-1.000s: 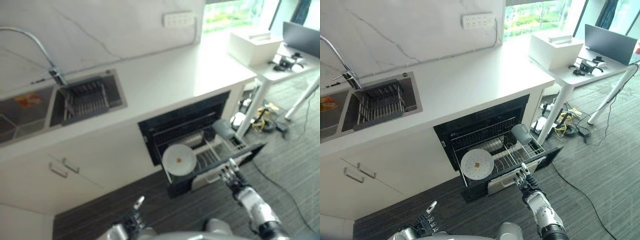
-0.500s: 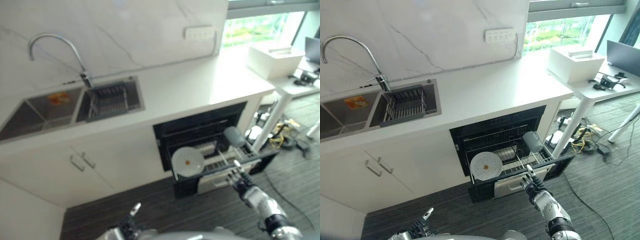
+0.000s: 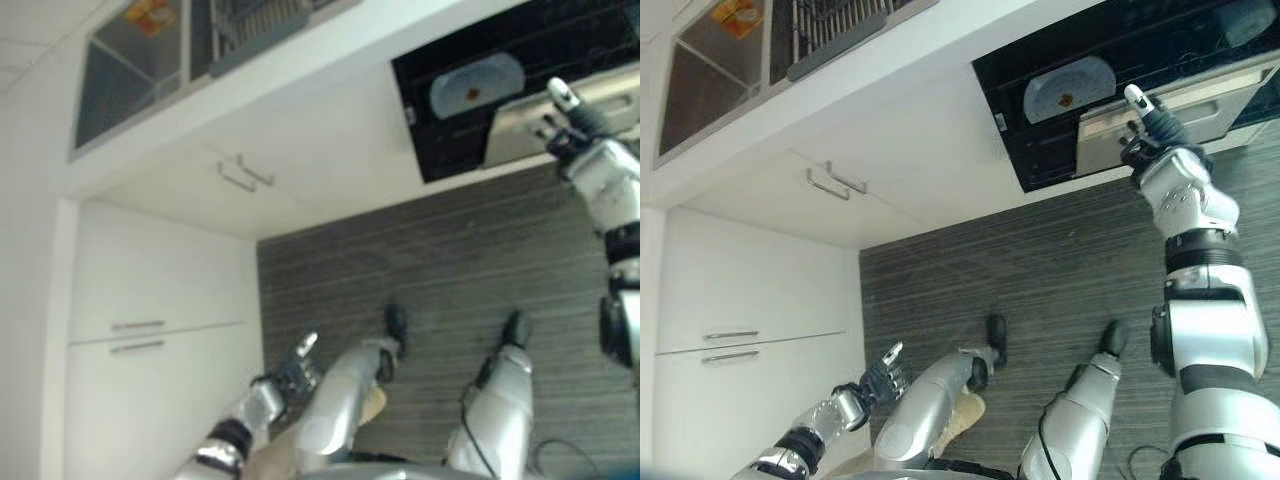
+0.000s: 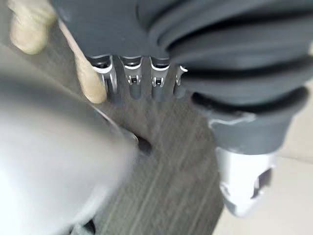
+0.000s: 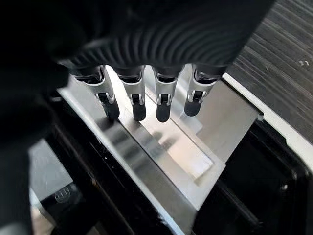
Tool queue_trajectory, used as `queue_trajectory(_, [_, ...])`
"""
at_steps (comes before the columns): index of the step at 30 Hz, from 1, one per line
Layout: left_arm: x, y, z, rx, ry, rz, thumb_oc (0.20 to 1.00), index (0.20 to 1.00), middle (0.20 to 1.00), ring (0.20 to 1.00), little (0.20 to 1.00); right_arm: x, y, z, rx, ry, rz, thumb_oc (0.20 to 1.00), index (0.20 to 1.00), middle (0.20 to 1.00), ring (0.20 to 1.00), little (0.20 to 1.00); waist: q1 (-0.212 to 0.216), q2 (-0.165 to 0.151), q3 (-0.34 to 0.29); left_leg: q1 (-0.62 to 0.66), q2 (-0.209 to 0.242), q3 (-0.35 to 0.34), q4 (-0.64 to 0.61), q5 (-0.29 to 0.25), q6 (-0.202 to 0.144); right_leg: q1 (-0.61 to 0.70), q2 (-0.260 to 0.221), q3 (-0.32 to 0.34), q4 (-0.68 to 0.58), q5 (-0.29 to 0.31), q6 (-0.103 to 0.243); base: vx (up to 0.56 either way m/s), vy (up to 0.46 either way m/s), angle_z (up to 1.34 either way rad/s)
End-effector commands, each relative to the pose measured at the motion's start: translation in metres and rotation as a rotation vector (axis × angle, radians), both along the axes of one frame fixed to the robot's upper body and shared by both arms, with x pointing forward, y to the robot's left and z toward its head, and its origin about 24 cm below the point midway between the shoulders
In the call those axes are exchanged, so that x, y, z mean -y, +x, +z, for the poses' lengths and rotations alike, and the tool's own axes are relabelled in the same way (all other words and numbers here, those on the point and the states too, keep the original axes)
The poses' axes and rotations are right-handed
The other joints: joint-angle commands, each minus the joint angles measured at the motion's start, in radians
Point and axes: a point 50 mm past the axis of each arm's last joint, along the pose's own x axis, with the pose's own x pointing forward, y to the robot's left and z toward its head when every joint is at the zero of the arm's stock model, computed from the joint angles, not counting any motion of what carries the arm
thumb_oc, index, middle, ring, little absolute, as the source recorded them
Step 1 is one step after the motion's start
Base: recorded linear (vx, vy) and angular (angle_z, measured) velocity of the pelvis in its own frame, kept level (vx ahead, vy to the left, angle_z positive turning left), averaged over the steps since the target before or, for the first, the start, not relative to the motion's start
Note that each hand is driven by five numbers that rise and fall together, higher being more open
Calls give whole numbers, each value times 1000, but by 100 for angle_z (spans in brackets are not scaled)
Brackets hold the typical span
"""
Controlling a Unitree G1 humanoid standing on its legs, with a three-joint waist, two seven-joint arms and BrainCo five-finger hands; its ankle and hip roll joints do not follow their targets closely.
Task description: Place the dishes in the dishwasher.
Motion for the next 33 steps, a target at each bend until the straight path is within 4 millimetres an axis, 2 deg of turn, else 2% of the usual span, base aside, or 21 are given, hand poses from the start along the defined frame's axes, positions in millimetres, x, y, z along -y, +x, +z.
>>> queue_trajectory(1, [-7,-4,1,10,38,-117,1000,1000,1000,1000,1000,-33,-4,93,314,-94,131,1000,1000,1000,1000,1000,56,34,-19,-4,94,-52,58,-85,-122,29,9,36,140,-173,26,81,-35,28])
queue_trajectory(3, [-14,-7,0,10,52,-125,1000,1000,1000,1000,1000,-34,-9,110,360,-126,126,1000,1000,1000,1000,1000,68,27,-26,-4,90,-61,58,-86,-122,34,10,25,140,-172,23,64,-57,49])
queue_trajectory(6, [-30,-19,-2,-6,91,-132,1000,1000,1000,1000,1000,-31,-19,136,411,-216,120,1000,1000,1000,1000,1000,106,-2,-53,10,88,-84,58,-93,-119,67,7,-12,140,-172,21,129,-77,26])
queue_trajectory(11, [-49,-39,-5,-47,146,-139,1000,1000,1000,1000,1000,-16,-30,149,405,-313,131,1000,1000,1000,1000,1000,152,-41,-91,33,89,-105,58,-99,-122,120,10,-60,140,-184,18,108,-96,21])
queue_trajectory(15, [-59,-53,-9,-76,183,-158,1000,1000,1000,1000,1000,-2,-37,156,426,-342,82,1000,1000,1000,1000,1000,181,-56,-105,42,93,-119,58,-99,-126,152,11,-95,140,-190,11,61,-102,12])
queue_trajectory(17, [-68,-66,-11,-96,216,-177,1000,1000,1000,1000,1000,6,-41,158,452,-324,51,1000,1000,1000,1000,1000,201,-70,-114,48,95,-123,58,-96,-129,174,10,-114,140,-188,10,92,-131,17])
queue_trajectory(21, [-75,-70,-10,-73,239,-190,1000,1000,1000,1000,1000,9,-37,137,393,-494,19,1000,1000,1000,1000,1000,208,-96,-113,50,106,-129,58,-91,-130,189,24,-119,140,-193,7,24,-89,17])
queue_trajectory(22, [-77,-61,-7,-45,260,-192,1000,1000,1000,1000,1000,6,-30,107,355,-437,98,1000,1000,1000,1000,1000,197,-119,-106,52,115,-124,58,-93,-129,188,27,-113,140,-188,9,-13,-129,1])
queue_trajectory(23, [-79,-56,-5,-29,273,-199,1000,1000,1000,1000,1000,5,-27,91,325,-424,121,1000,1000,1000,1000,1000,194,-129,-103,53,119,-123,58,-93,-128,186,28,-111,140,-185,10,-38,-156,-1])
queue_trajectory(26, [-80,-28,7,84,323,-181,1000,1000,1000,1000,1000,-13,-20,22,232,-363,256,1000,1000,1000,1000,1000,155,-155,-82,58,141,-106,58,-96,-115,176,47,-91,140,-180,11,-73,-80,-11])
queue_trajectory(27, [-82,-14,14,132,353,-155,1000,1000,1000,1000,1000,-23,-21,-5,199,-354,296,1000,1000,1000,1000,1000,137,-166,-76,59,149,-97,58,-97,-112,170,54,-80,140,-178,12,-76,-65,-14])
queue_trajectory(28, [-82,-5,19,154,364,-137,1000,1000,1000,1000,1000,-29,-23,-24,177,-355,316,1000,1000,1000,1000,1000,124,-172,-73,60,152,-91,58,-98,-109,165,58,-70,140,-176,13,-110,-55,-21])
queue_trajectory(30, [-80,23,34,210,377,-98,1000,1000,1000,1000,1000,-55,-31,-81,78,-349,447,1000,1000,1000,1000,1000,79,-185,-58,58,165,-73,58,-99,-103,148,73,-42,140,-172,17,-153,-46,-28])
queue_trajectory(31, [-79,30,38,222,379,-96,1000,1000,1000,1000,1000,-62,-34,-99,38,-324,476,1000,1000,1000,1000,1000,69,-190,-57,57,170,-67,58,-99,-102,143,79,-35,140,-172,18,-165,-47,-24])
queue_trajectory(33, [-73,51,49,266,369,-105,1000,1000,1000,1000,1000,-76,-50,-161,-113,-258,569,1000,1000,1000,1000,1000,31,-201,-50,61,191,-44,58,-101,-103,136,97,-20,140,-176,19,-200,-78,-28])
